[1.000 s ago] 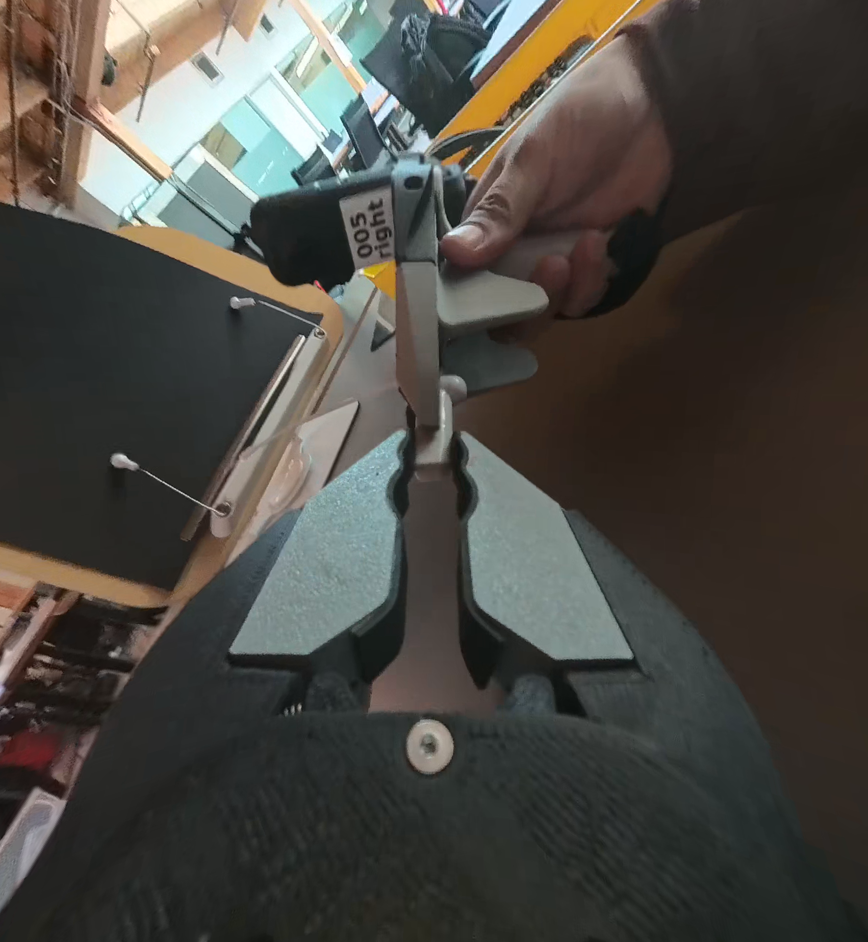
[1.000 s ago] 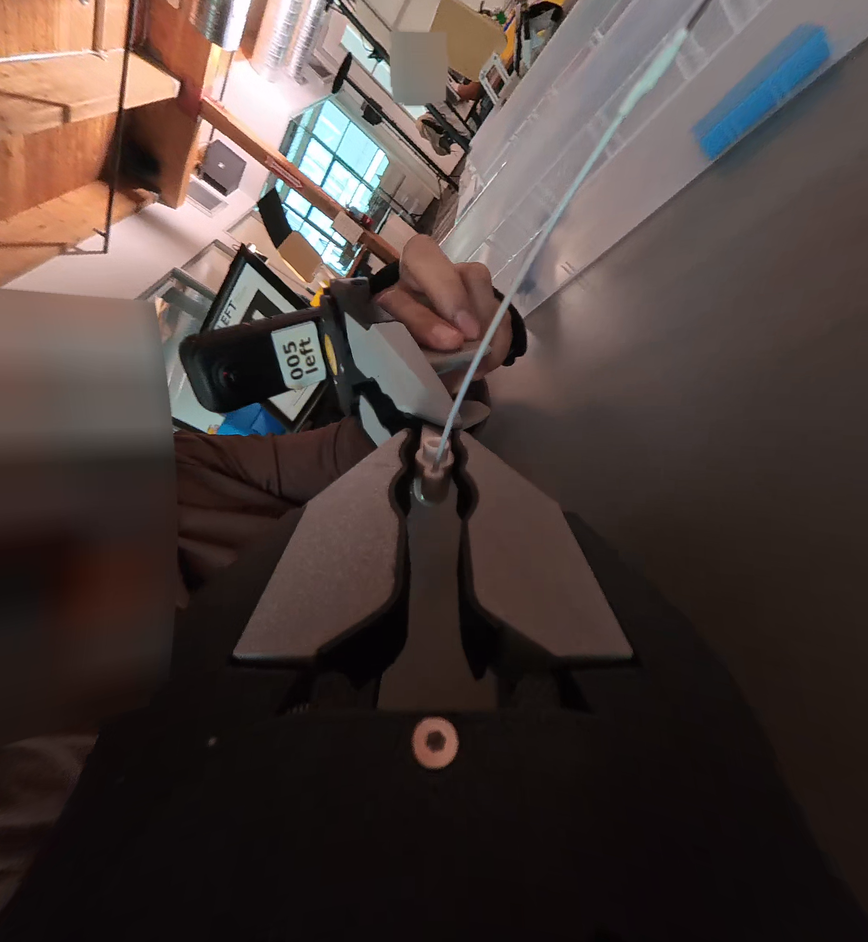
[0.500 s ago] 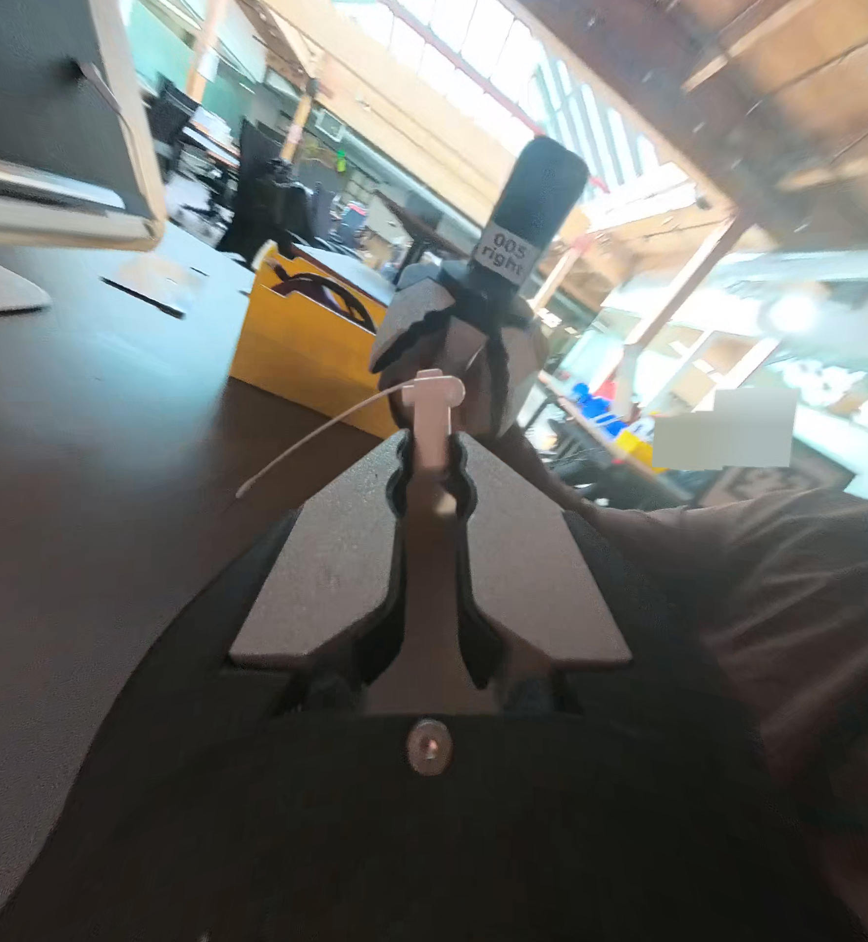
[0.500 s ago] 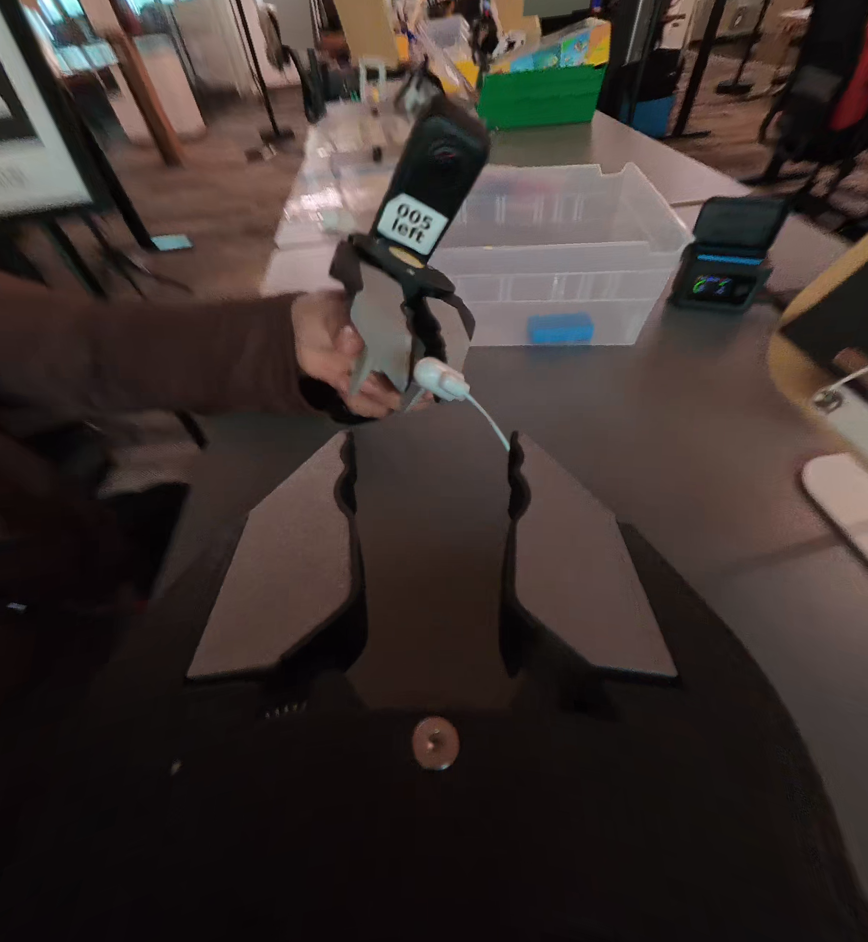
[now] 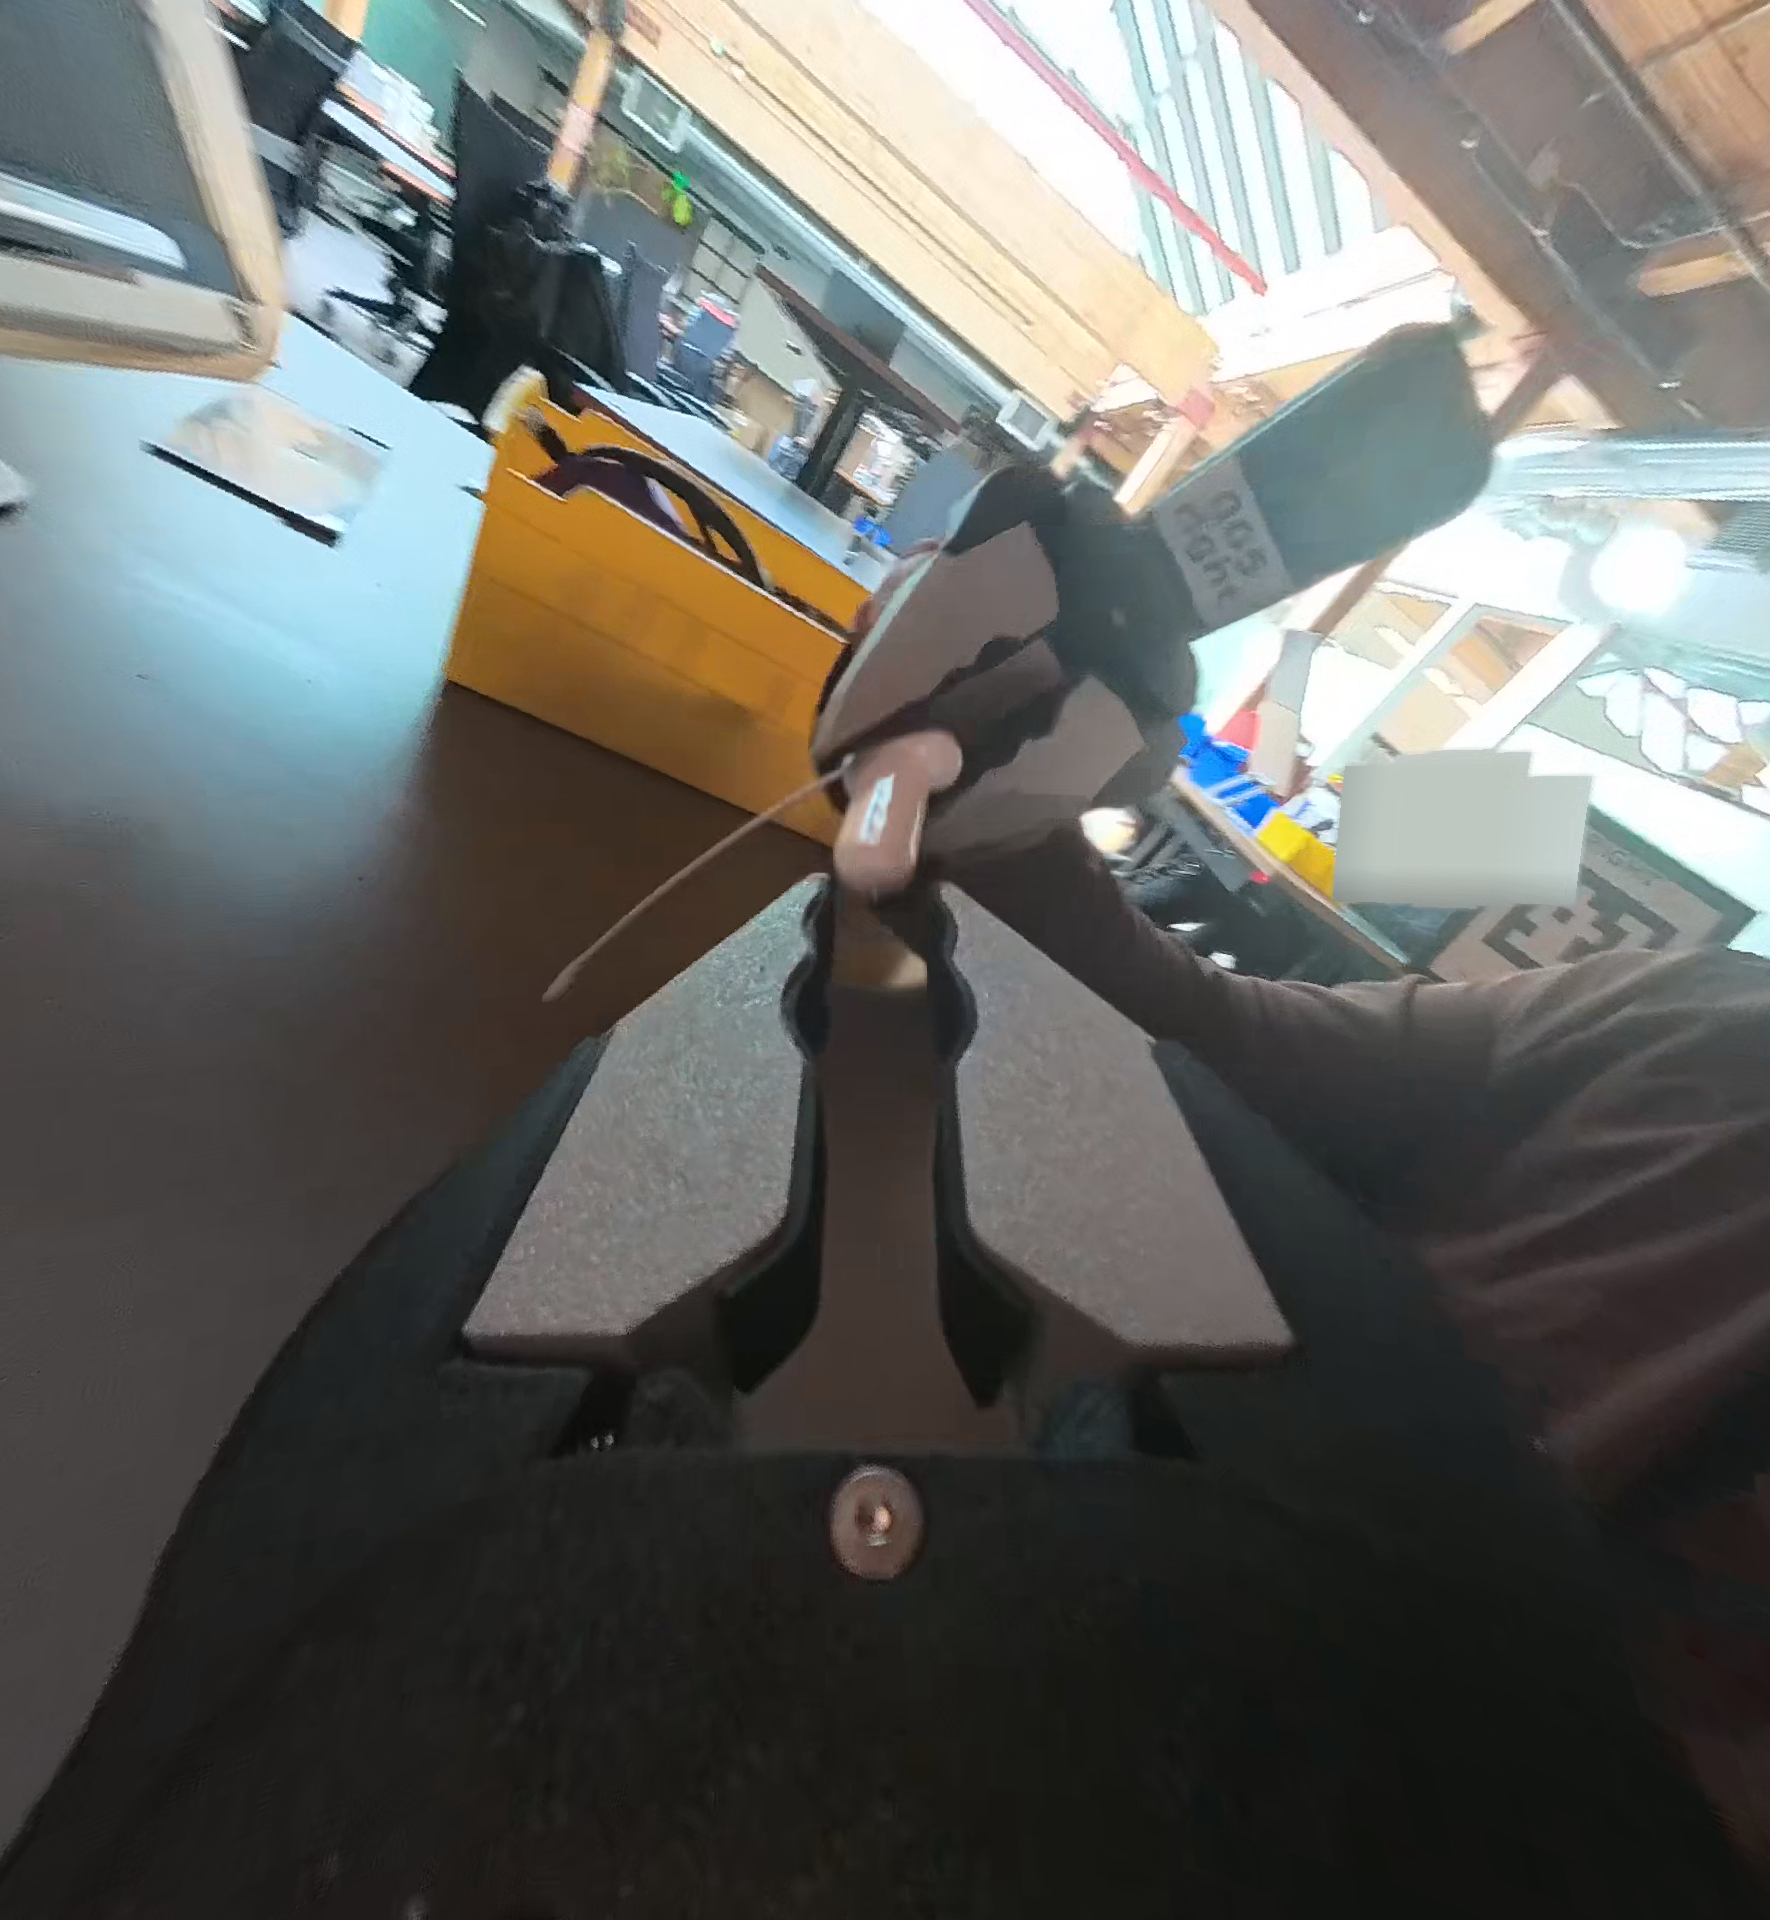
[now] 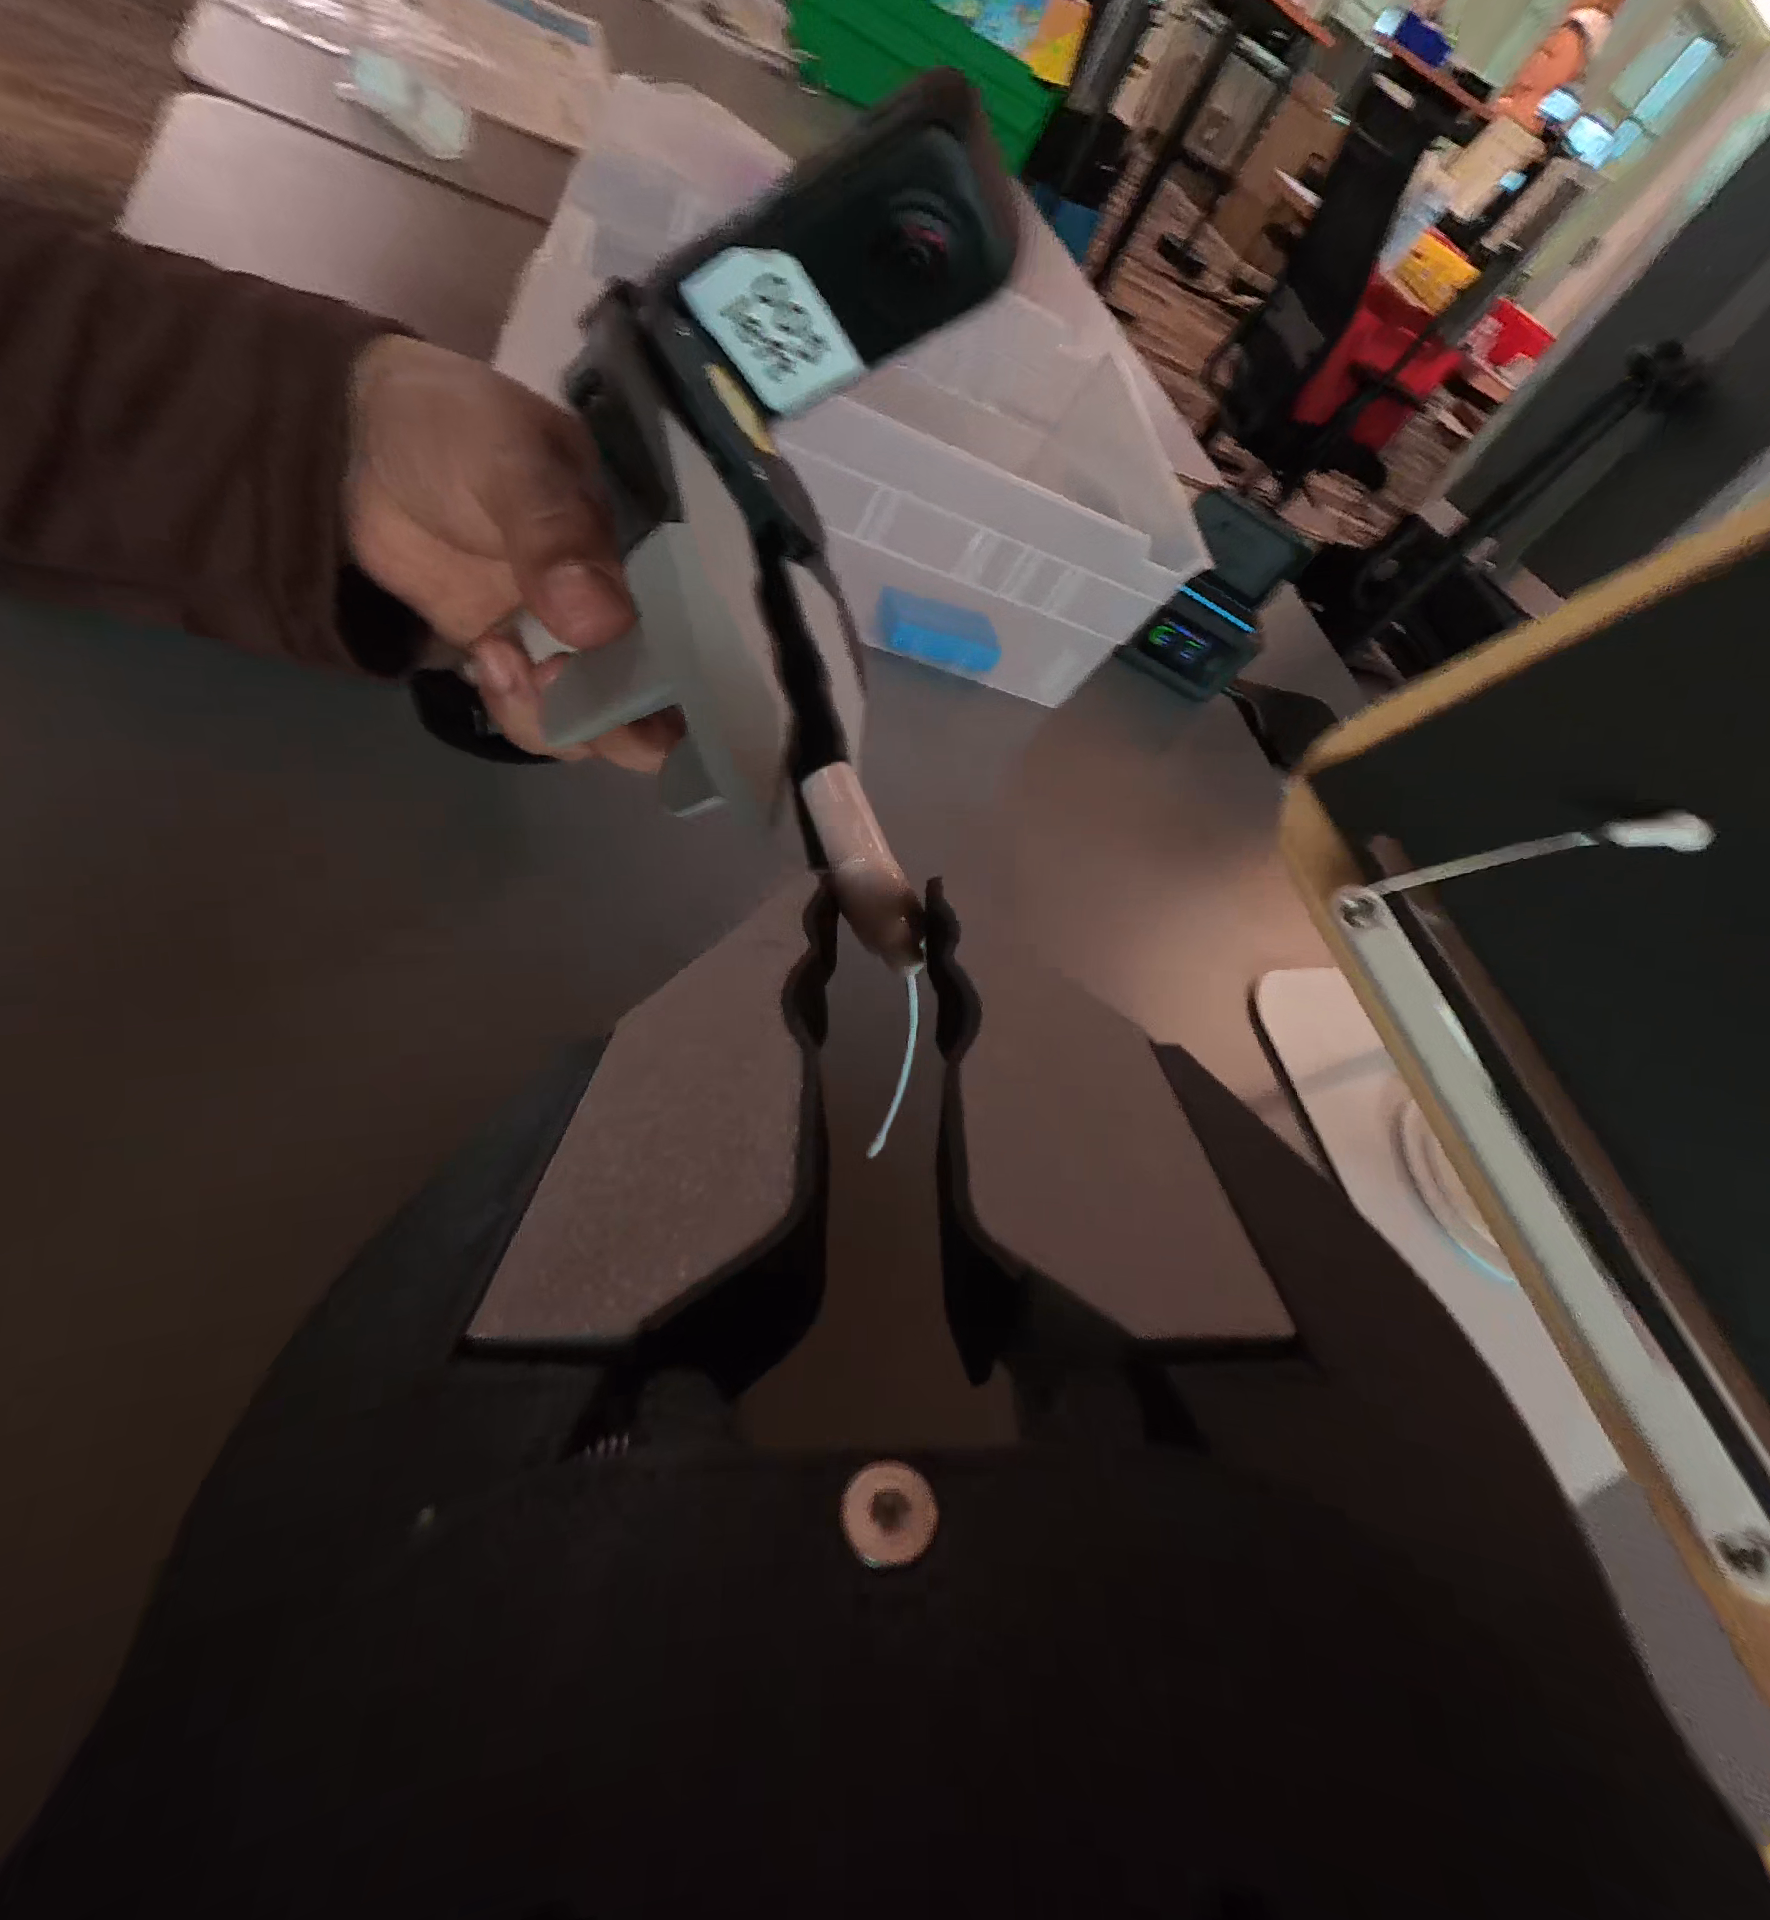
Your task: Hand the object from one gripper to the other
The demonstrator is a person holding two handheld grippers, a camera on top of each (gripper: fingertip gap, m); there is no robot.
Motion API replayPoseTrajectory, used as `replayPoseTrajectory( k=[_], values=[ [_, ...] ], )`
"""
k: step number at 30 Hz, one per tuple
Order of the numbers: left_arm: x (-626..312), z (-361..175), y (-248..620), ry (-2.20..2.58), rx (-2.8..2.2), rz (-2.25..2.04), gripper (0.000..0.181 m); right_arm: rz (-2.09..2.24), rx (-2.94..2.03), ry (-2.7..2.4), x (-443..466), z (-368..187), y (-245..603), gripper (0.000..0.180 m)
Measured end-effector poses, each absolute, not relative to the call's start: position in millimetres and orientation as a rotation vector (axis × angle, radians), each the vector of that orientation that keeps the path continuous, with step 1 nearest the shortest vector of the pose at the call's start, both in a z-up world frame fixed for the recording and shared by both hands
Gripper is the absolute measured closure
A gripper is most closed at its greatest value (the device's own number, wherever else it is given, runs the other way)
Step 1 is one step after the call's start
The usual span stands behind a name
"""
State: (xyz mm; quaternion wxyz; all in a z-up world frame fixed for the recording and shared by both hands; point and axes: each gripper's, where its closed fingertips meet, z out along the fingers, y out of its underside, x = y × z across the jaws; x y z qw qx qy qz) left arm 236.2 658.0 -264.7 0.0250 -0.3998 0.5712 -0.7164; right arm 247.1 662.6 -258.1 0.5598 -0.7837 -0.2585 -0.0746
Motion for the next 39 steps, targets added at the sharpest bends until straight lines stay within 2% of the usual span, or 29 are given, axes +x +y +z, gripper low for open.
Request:
replayPoseTrajectory(
  k=[2,5,7,16,20,25,31,32,34,36,39],
  values=[
    [249,-273,675,1.71,-1.301,-2.052,0.15,-0.247,-1.849,-0.493,271,-251,663,0.166],
    [258,-285,690,1.712,-1.304,-1.823,0.139,-0.322,-1.816,-0.271,309,-234,657,0.167],
    [263,-294,694,1.718,-1.324,-1.725,0.126,-0.348,-1.781,-0.132,329,-221,650,0.167],
    [268,-302,701,1.732,-1.328,-1.616,0.128,-0.477,-1.738,0.16,377,-116,583,0.167],
    [267,-300,702,1.726,-1.325,-1.608,0.13,-0.538,-1.8,0.246,410,-101,545,0.166],
    [266,-301,701,1.744,-1.311,-1.59,0.132,-0.501,-1.954,0.394,443,-143,514,0.166],
    [266,-309,697,1.792,-1.302,-1.531,0.133,-0.328,-2.438,0.599,454,-280,485,0.165],
    [266,-309,697,1.796,-1.3,-1.527,0.133,-0.313,-2.521,0.623,454,-301,479,0.161],
    [266,-310,696,1.8,-1.299,-1.524,0.133,-0.201,-2.64,0.624,443,-329,477,0.169],
    [266,-310,697,1.798,-1.304,-1.527,0.134,-0.176,-2.677,0.633,441,-332,478,0.169],
    [266,-310,697,1.797,-1.307,-1.53,0.134,-0.323,-2.555,0.616,454,-294,487,0.153]
  ],
)
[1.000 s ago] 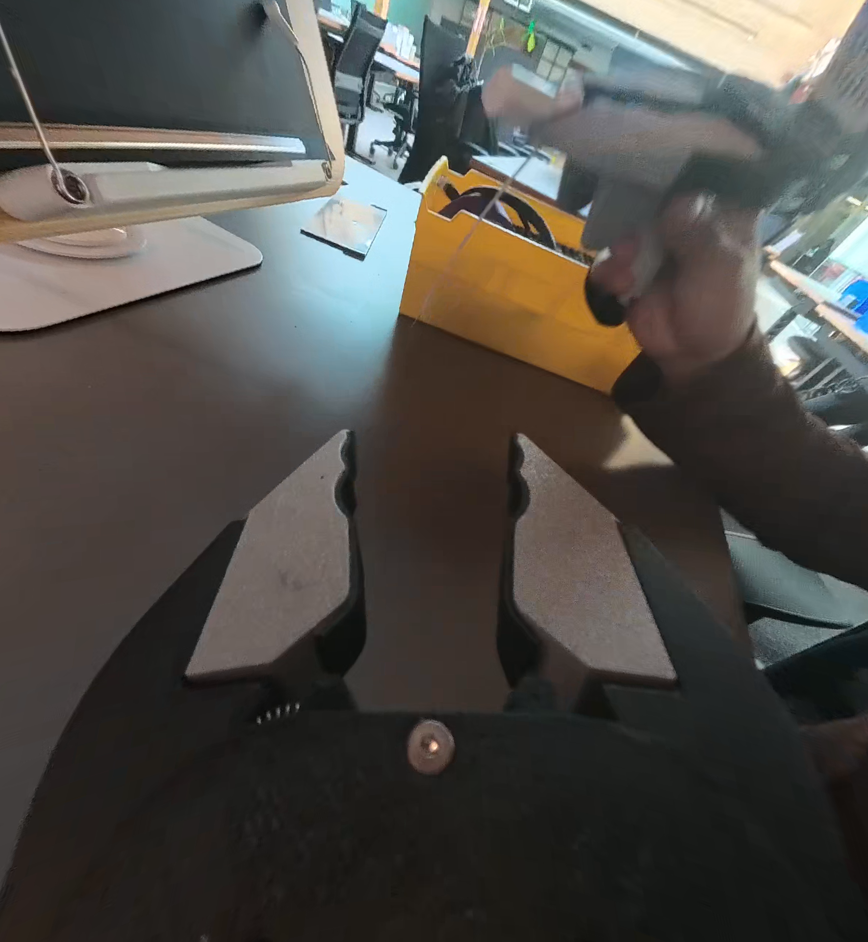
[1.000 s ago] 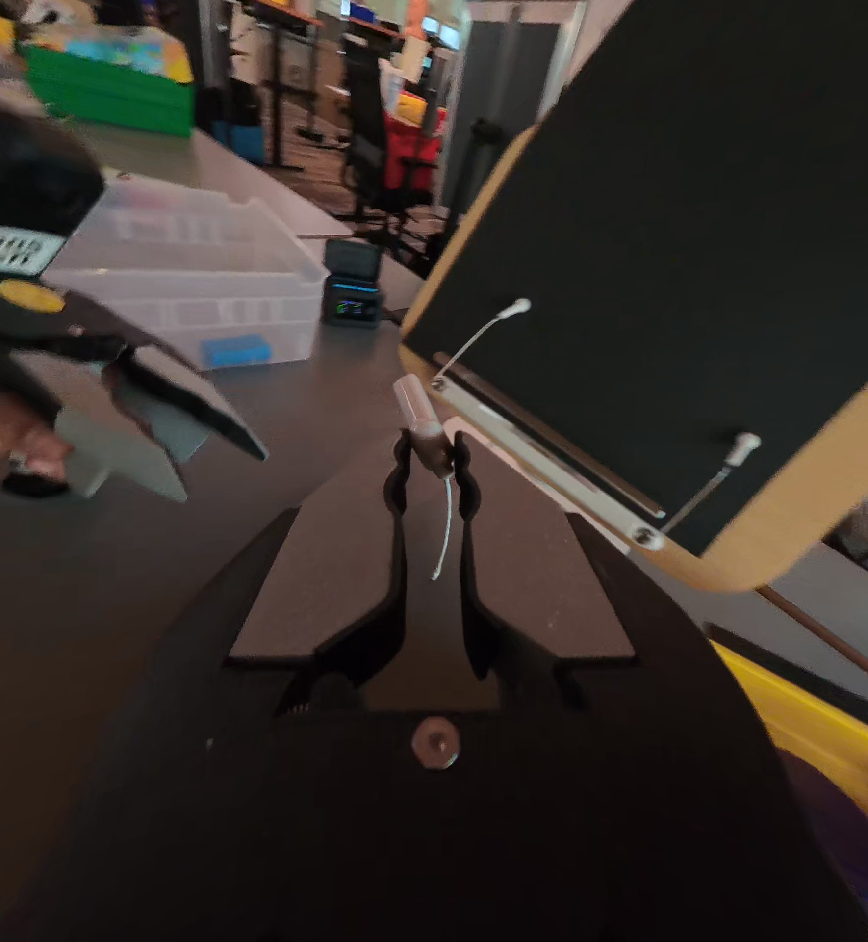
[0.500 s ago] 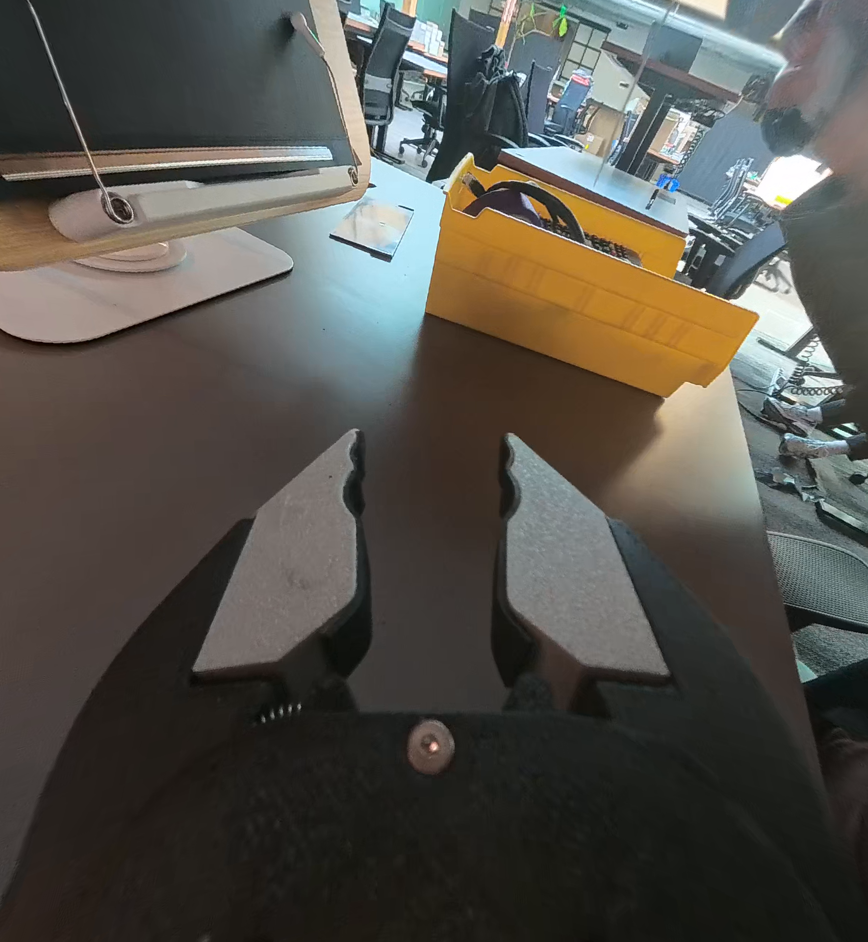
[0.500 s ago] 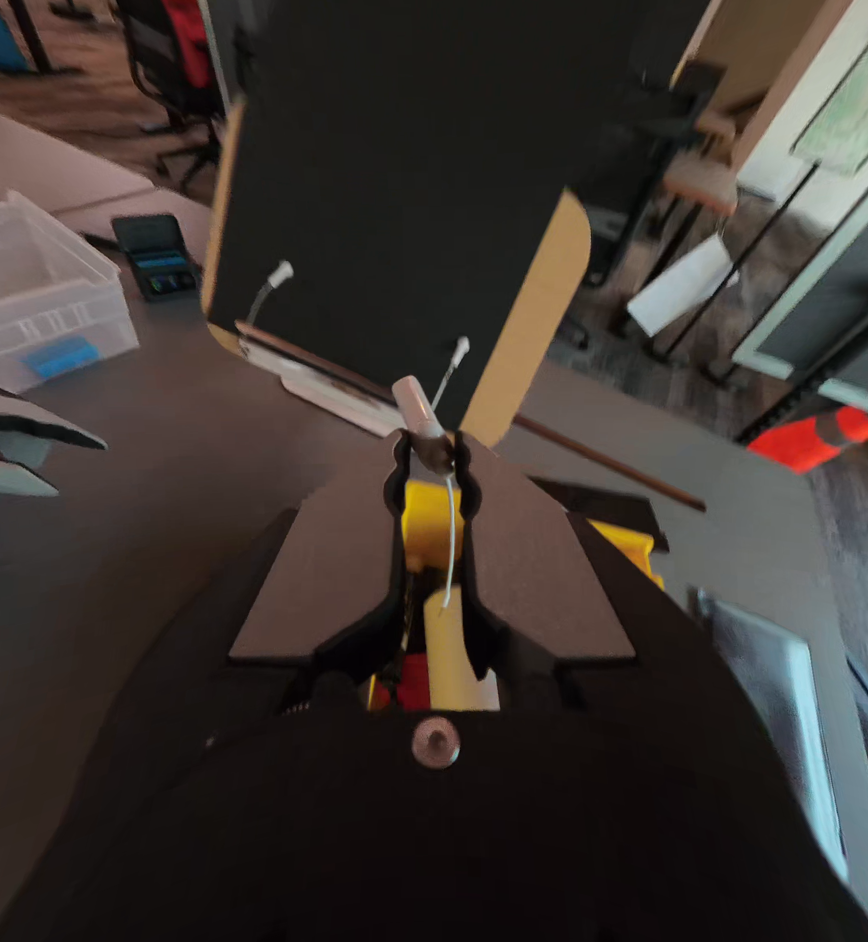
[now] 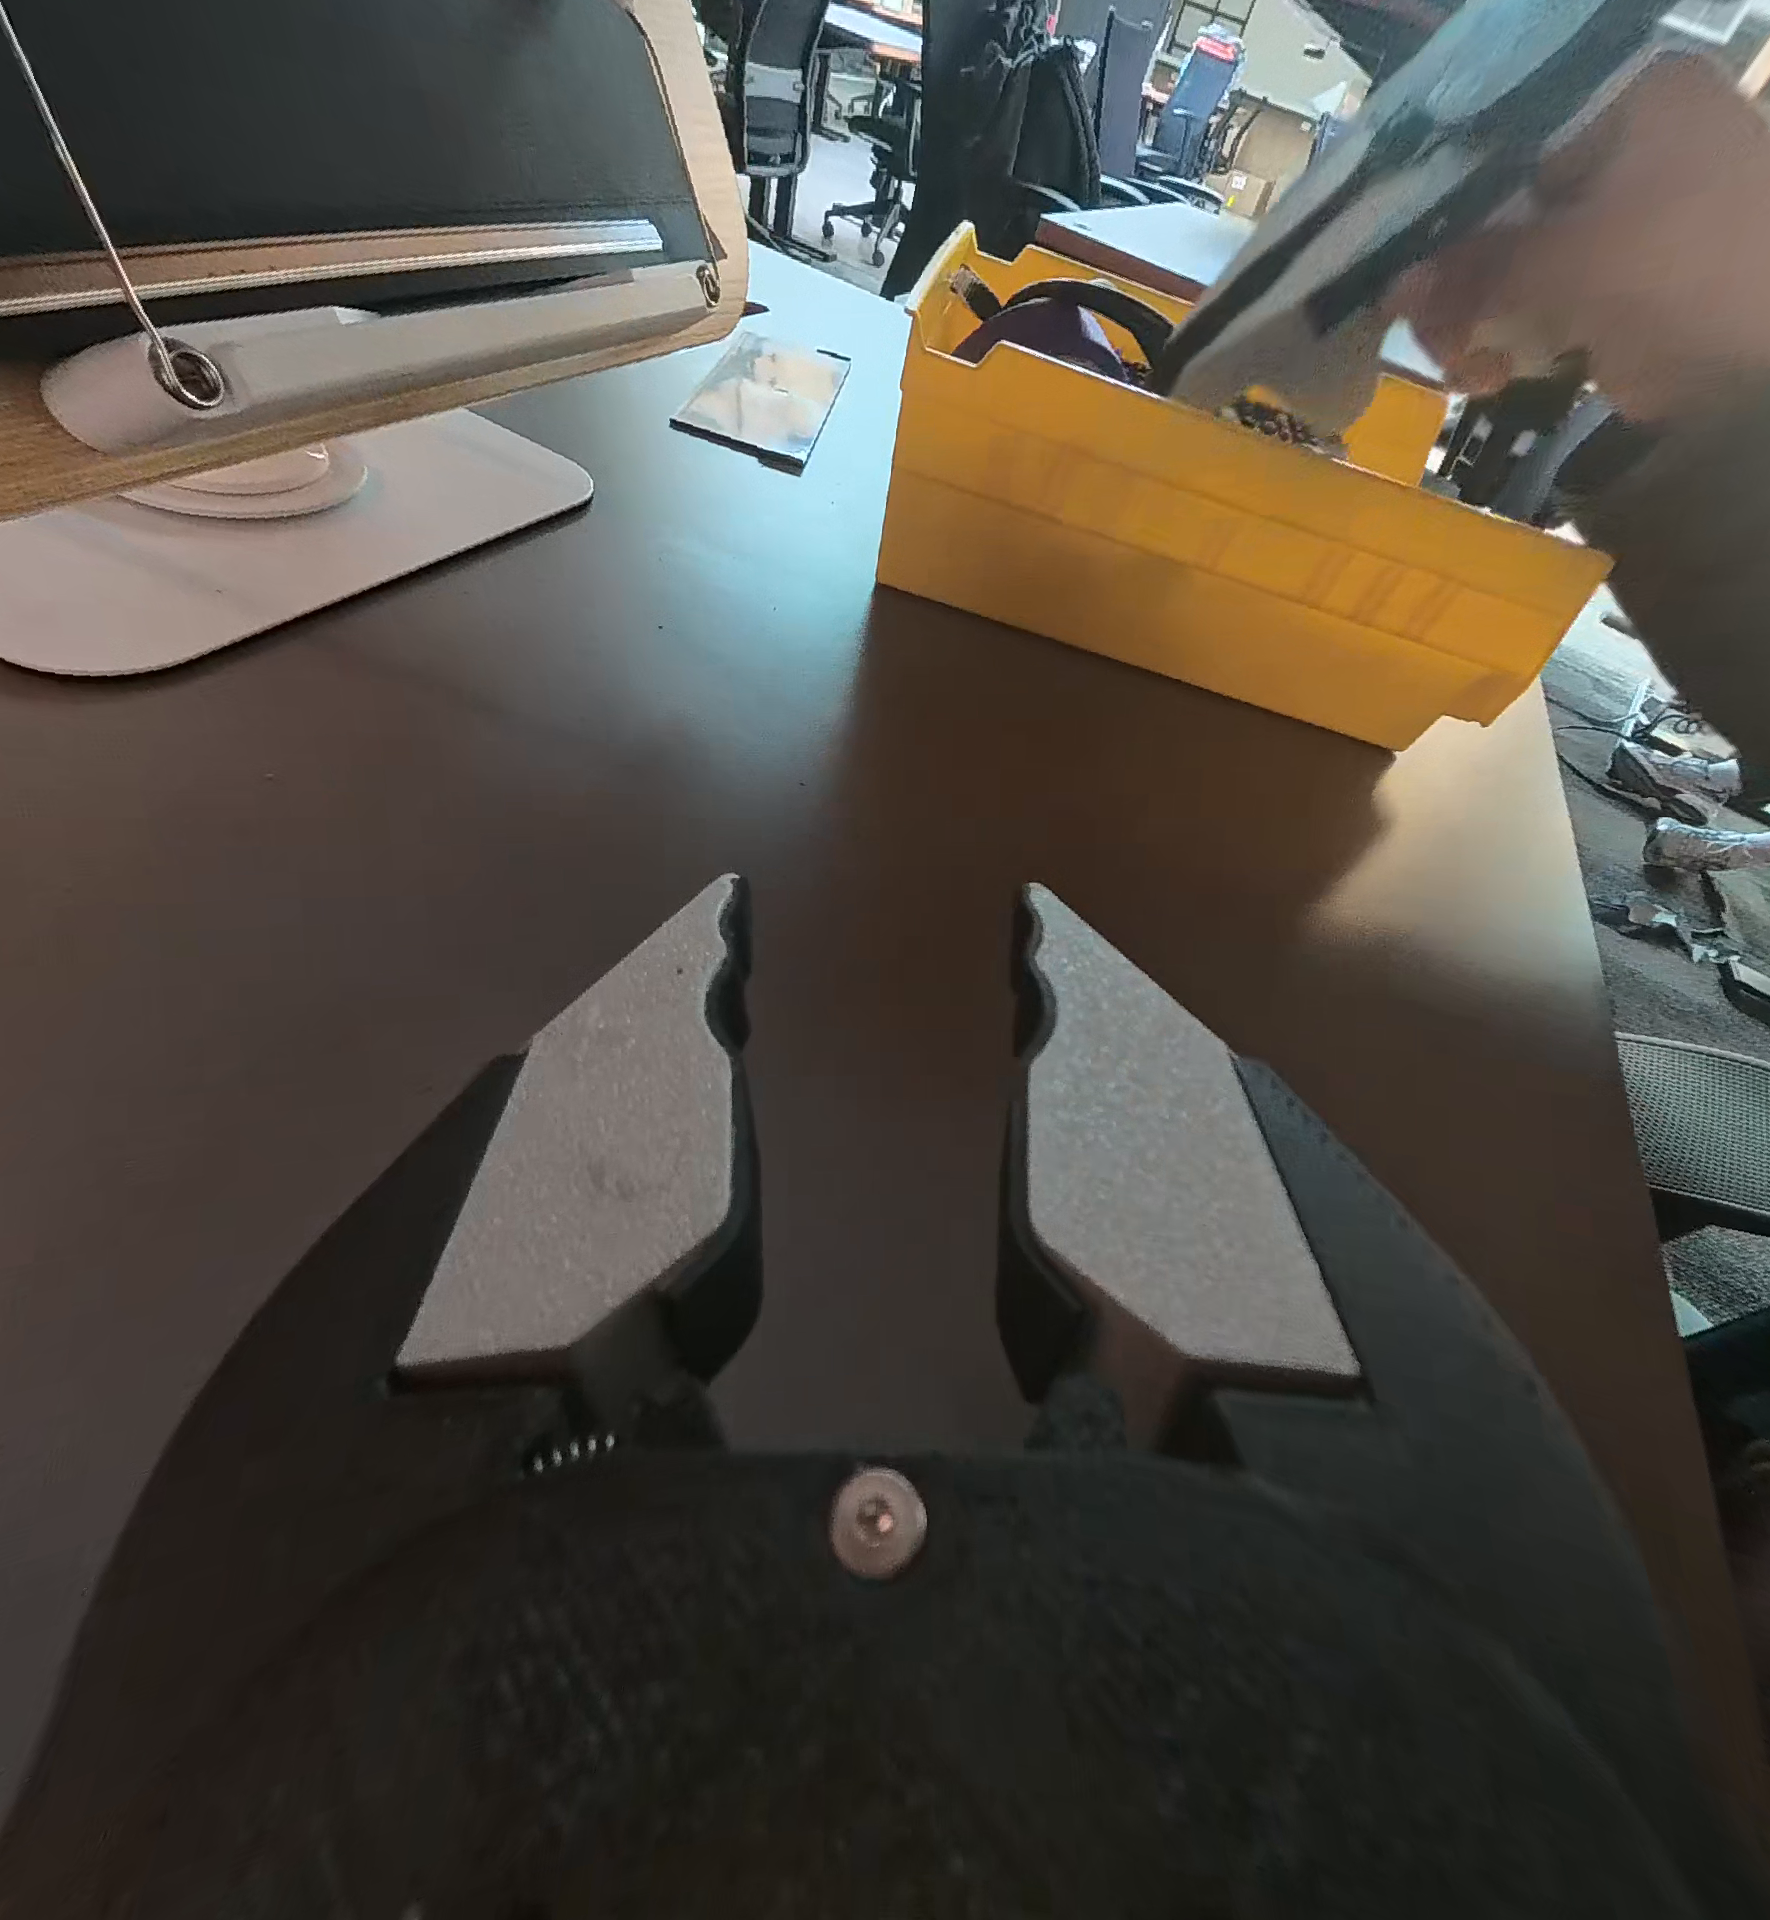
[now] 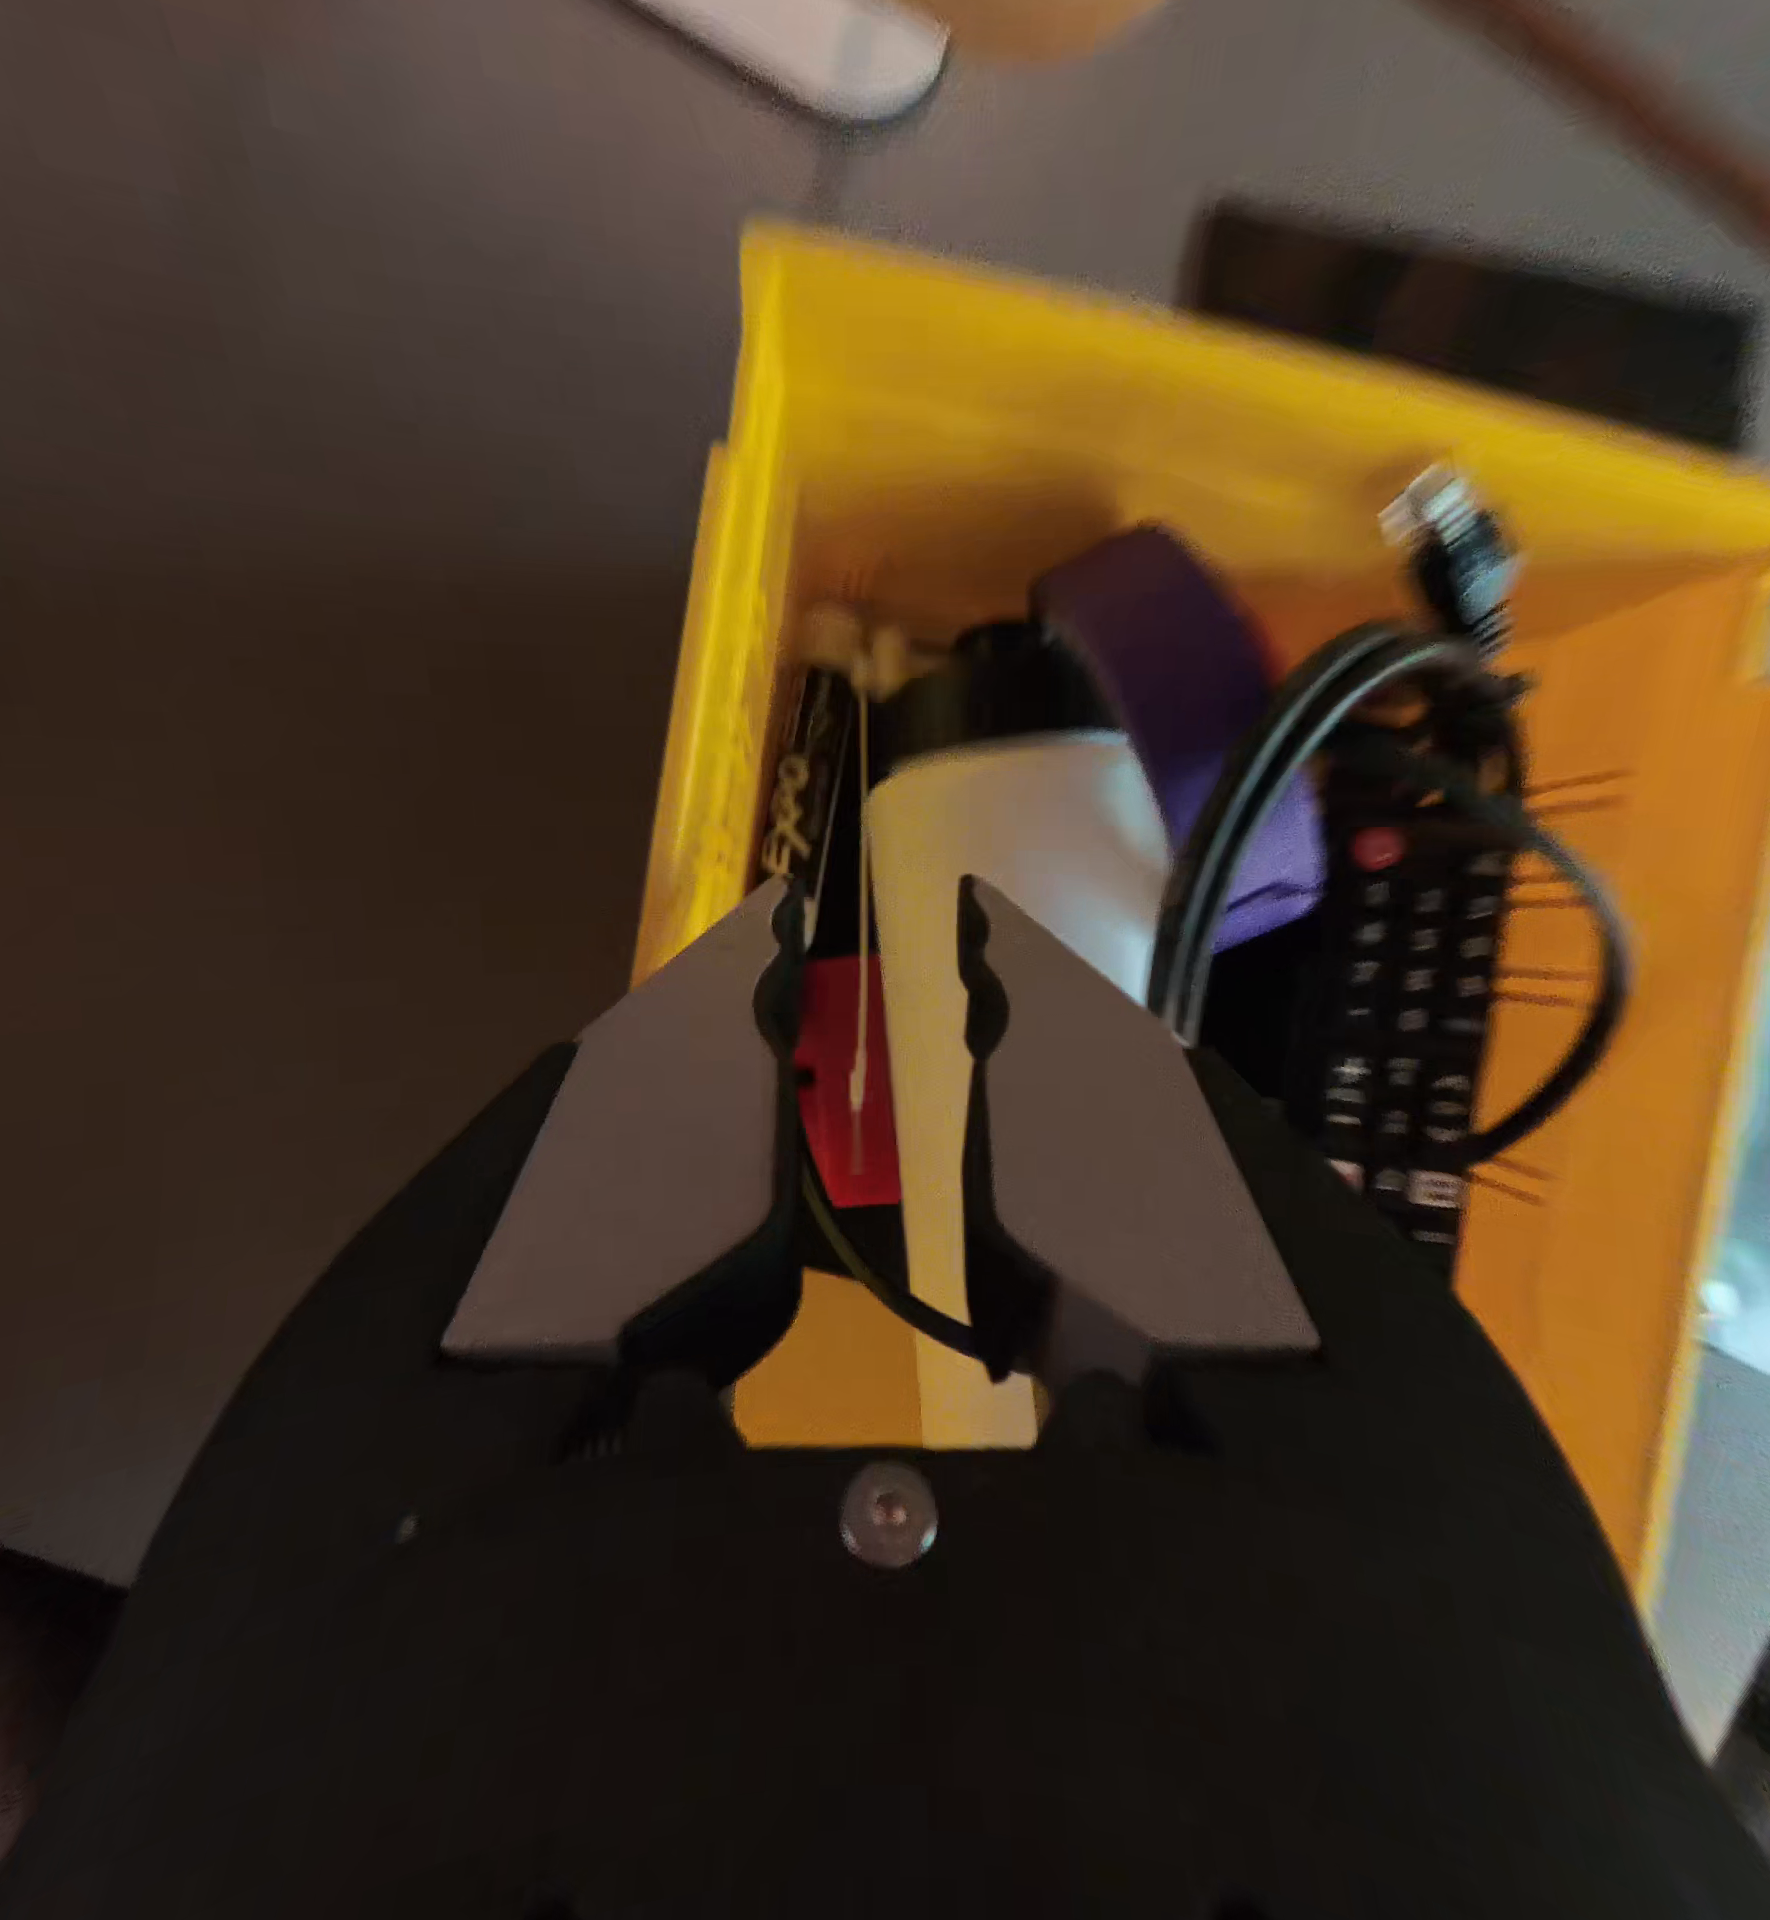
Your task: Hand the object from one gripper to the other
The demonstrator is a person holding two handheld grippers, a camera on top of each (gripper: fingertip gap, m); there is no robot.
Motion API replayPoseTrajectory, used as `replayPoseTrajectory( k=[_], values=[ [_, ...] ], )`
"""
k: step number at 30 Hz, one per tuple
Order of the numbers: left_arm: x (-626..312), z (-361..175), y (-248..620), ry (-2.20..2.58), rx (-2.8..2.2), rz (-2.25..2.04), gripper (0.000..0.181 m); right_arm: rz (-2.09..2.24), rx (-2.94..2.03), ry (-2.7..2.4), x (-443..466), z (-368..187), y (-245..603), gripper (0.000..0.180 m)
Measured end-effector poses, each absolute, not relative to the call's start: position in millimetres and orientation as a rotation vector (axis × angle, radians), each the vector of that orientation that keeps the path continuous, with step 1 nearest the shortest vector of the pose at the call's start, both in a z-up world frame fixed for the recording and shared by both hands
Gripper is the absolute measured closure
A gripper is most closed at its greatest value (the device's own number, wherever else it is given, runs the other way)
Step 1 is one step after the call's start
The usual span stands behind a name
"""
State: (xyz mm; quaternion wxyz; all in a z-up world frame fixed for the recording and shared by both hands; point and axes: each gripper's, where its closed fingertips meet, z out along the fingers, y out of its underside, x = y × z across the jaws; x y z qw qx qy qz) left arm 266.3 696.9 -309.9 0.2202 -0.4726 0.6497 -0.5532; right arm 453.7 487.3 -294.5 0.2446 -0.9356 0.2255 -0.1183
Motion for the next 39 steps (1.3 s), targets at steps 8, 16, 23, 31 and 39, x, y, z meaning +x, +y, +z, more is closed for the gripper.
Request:
replayPoseTrajectory(
  k=[8,16,23,31,39],
  values=[
    [270,-310,696,1.788,-1.284,-1.463,0.13,-0.319,-2.127,0.313,395,-205,573,0.105],
    [274,-312,698,1.774,-1.243,-1.318,0.12,-0.056,-2.112,0.221,354,-299,670,0.092],
    [273,-307,696,1.759,-1.237,-1.298,0.114,-0.052,-2.13,0.142,348,-341,718,0.094],
    [270,-302,692,1.767,-1.203,-1.267,0.112,-0.164,-2.206,-0.008,337,-359,720,0.107],
    [196,-237,715,1.711,-1.175,-1.265,0.146,-0.024,-2.165,0.039,331,-353,716,0.103]
  ],
)
